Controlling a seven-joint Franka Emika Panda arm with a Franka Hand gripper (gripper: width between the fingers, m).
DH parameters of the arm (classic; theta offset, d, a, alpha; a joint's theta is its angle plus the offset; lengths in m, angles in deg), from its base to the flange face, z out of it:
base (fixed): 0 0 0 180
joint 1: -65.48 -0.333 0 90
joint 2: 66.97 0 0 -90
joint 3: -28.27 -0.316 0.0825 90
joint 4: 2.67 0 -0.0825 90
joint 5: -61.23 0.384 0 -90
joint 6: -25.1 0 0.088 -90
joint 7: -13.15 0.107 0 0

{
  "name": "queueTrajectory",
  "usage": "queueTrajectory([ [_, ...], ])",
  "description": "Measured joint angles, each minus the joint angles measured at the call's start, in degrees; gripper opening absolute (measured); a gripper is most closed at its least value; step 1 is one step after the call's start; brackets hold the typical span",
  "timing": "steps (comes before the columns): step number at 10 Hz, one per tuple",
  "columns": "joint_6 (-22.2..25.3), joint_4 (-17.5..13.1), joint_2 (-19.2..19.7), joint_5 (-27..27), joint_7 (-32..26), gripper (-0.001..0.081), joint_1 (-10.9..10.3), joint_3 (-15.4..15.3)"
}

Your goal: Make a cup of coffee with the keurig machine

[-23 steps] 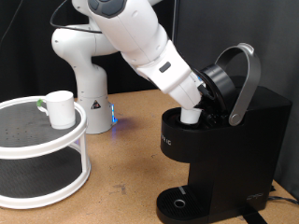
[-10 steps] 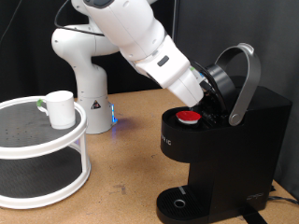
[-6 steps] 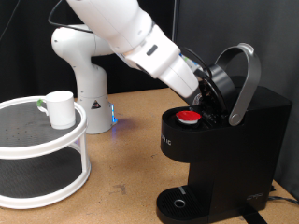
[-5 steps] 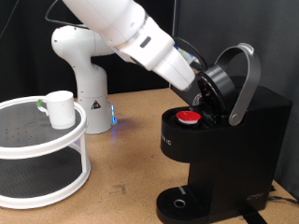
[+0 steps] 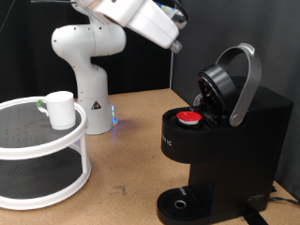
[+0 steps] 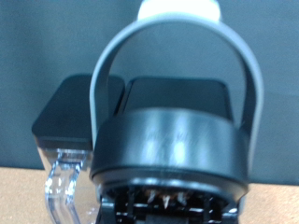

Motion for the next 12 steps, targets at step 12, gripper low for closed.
queueTrajectory([
  [12, -0.39, -4.72, 0.68, 12.83, 5.45, 0.0808, -2.23, -4.29],
])
